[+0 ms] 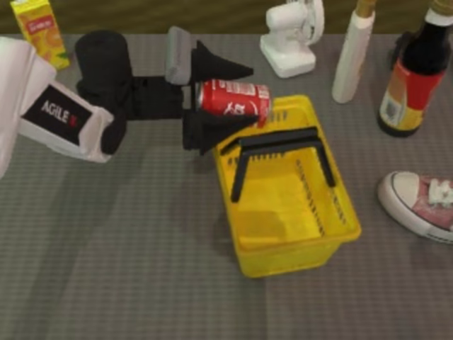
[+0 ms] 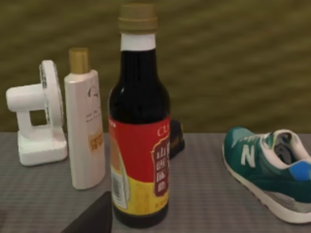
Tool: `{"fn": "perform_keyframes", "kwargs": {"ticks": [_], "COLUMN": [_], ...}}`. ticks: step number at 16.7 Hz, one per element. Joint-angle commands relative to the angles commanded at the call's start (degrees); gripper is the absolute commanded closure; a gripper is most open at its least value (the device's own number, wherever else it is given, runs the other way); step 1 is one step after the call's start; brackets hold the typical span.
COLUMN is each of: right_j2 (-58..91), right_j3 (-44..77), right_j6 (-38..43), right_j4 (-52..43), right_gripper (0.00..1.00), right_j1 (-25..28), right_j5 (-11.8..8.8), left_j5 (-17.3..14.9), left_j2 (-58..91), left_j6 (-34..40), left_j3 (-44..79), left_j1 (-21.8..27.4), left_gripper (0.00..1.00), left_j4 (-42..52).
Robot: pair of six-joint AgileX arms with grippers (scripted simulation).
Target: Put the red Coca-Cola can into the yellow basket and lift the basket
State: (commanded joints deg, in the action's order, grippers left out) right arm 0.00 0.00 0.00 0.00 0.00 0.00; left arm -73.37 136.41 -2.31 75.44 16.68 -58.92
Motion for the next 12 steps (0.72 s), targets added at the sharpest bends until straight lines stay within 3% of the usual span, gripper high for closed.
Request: {"fn": "perform_keyframes", "kwargs": {"ticks": [2, 5, 8, 12], "right_j2": [0.6, 5.6, 15.7, 36.4], "right_j3": [0.6, 5.5, 15.6, 35.5], "right_j6": [-0.4, -3.5, -9.1, -19.1], "right_j4": [-0.5, -4.7, -12.4, -26.5], "right_gripper": [0.00, 0.00, 0.00, 0.00], "right_j1": [0.3, 2.3, 5.7, 11.5], "right_j5": [0.0, -0.2, -0.3, -0.1], "left_j5": [0.4, 3.8, 10.0, 21.2], "left_j2": [-0.5, -5.5, -15.2, -34.5], "left_j6": [0.2, 1.5, 3.5, 5.8], "left_j3": [-0.4, -4.0, -10.3, -21.2], "left_j1": [-0.1, -1.0, -2.8, -5.9], "left_gripper": [0.00, 0.00, 0.00, 0.00], "left_j4": [0.4, 3.7, 9.5, 19.0]}}
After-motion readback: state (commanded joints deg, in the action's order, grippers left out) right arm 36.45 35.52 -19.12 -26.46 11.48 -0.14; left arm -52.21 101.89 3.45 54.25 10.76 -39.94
